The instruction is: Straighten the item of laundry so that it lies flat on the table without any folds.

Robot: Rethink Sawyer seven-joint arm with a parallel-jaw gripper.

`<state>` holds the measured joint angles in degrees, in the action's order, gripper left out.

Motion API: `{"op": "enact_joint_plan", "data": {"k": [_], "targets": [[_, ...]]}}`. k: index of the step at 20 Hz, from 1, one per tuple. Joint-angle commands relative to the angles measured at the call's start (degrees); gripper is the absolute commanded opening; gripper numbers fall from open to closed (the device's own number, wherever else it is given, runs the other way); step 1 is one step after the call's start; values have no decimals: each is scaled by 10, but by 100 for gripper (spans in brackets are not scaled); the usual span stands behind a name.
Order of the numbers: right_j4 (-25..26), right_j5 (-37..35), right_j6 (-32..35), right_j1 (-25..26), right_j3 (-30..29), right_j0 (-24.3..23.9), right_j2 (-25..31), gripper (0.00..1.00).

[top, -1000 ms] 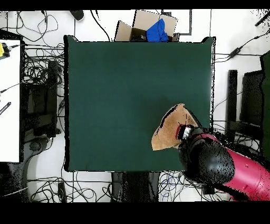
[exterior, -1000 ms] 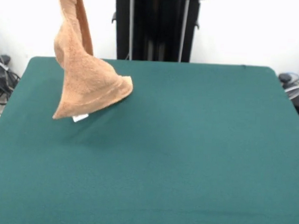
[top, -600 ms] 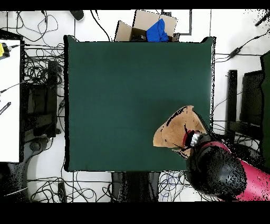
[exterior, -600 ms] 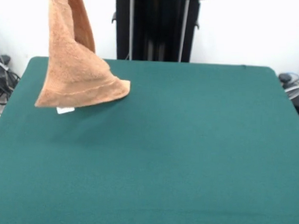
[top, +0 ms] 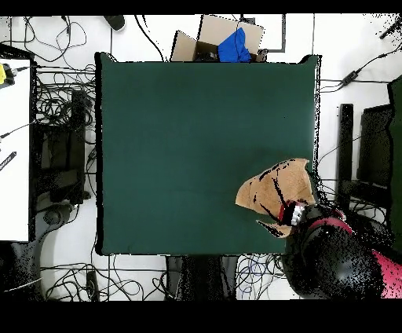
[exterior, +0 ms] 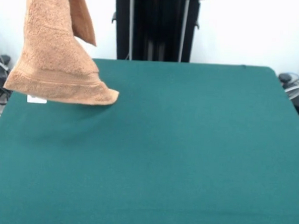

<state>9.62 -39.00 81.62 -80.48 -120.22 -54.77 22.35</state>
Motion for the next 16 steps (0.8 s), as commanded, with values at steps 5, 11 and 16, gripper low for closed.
{"op": "enact_joint_plan", "data": {"k": [5,11,16], "targets": [[-17,-92,-136,-20,-25,-5,13,0],[-12,-92,-141,-22,-23,-6,6,0],[-7,-65,-136,-9,-30,-8,13,0]]}}
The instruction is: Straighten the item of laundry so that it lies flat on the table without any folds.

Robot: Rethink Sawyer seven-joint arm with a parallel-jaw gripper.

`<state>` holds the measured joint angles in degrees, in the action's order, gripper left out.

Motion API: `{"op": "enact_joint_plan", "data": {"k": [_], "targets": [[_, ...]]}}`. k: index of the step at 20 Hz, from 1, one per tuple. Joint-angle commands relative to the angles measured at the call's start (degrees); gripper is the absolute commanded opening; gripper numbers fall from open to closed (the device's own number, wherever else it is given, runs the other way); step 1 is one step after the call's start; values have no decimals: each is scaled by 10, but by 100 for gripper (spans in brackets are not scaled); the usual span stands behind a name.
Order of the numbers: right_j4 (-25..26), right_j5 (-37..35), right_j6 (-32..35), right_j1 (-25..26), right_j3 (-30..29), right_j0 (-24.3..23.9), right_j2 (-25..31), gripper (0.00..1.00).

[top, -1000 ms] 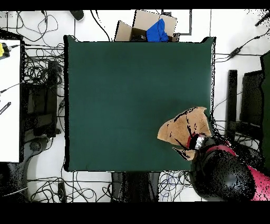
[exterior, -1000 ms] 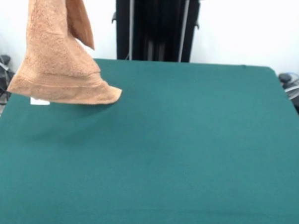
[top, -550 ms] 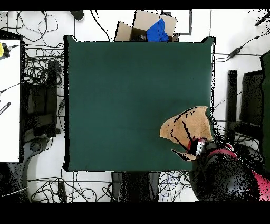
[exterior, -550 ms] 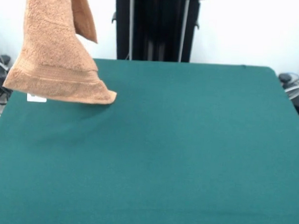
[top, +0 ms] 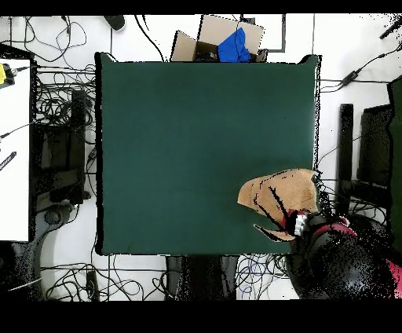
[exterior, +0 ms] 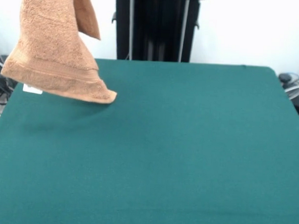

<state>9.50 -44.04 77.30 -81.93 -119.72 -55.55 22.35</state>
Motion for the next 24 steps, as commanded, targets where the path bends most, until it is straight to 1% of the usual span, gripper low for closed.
{"op": "enact_joint_plan", "data": {"k": [1,3,6,11,16,20,24], "targets": [[-3,-10,-91,9,-36,-1,14,0],[3,-7,-89,10,-38,-2,12,0],[9,-20,-93,12,-26,-6,13,0],[18,-10,-96,20,-30,-12,16,0],[15,-36,-112,3,-23,-17,14,0],[12,-65,-116,-18,-19,-10,10,0],[11,-72,-118,-27,-16,-7,8,0]]}}
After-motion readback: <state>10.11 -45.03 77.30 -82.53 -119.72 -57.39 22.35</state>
